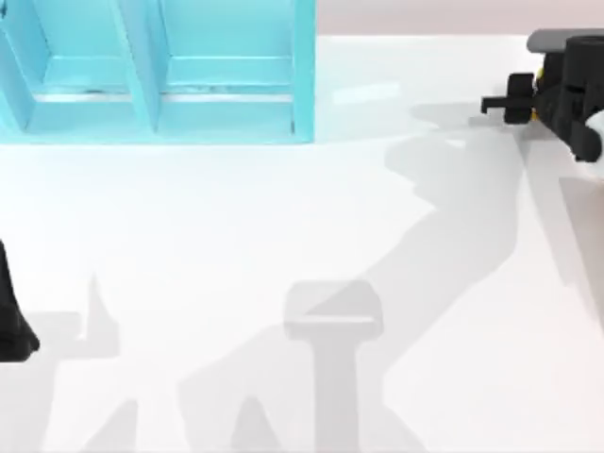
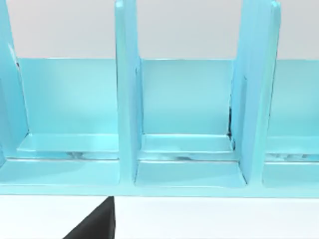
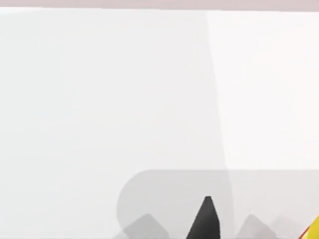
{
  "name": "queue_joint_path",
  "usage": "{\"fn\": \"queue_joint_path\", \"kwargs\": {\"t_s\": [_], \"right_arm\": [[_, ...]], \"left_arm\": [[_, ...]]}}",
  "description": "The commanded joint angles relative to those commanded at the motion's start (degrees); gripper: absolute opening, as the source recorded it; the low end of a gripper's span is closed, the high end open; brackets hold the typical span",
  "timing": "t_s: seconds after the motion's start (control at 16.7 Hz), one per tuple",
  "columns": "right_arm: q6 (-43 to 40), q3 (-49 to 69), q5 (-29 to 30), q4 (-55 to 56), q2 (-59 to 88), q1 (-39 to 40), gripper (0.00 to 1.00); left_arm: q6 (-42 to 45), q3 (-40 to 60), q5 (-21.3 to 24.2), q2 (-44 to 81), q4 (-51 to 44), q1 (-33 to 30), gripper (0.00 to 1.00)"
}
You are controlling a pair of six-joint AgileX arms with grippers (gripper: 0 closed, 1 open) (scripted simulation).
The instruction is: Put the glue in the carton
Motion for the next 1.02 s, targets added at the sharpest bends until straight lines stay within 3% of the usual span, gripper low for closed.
{"fn": "queue_joint_path", "kwargs": {"t_s": [0.18, 0.24, 0.78, 1.02], "right_arm": [[0.00, 0.00, 0.00, 0.00, 0.00, 0.00, 0.02], [0.00, 0.00, 0.00, 0.00, 0.00, 0.00, 0.00], [0.05, 0.03, 0.02, -0.17, -0.23, 0.13, 0.00], [0.06, 1.32, -0.04, -5.33, -4.09, 0.12, 0.00]], "left_arm": [[0.00, 0.00, 0.00, 0.00, 0.00, 0.00, 1.00], [0.00, 0.00, 0.00, 0.00, 0.00, 0.00, 1.00], [0.00, 0.00, 0.00, 0.00, 0.00, 0.00, 1.00], [0.00, 0.00, 0.00, 0.00, 0.00, 0.00, 1.00]]}}
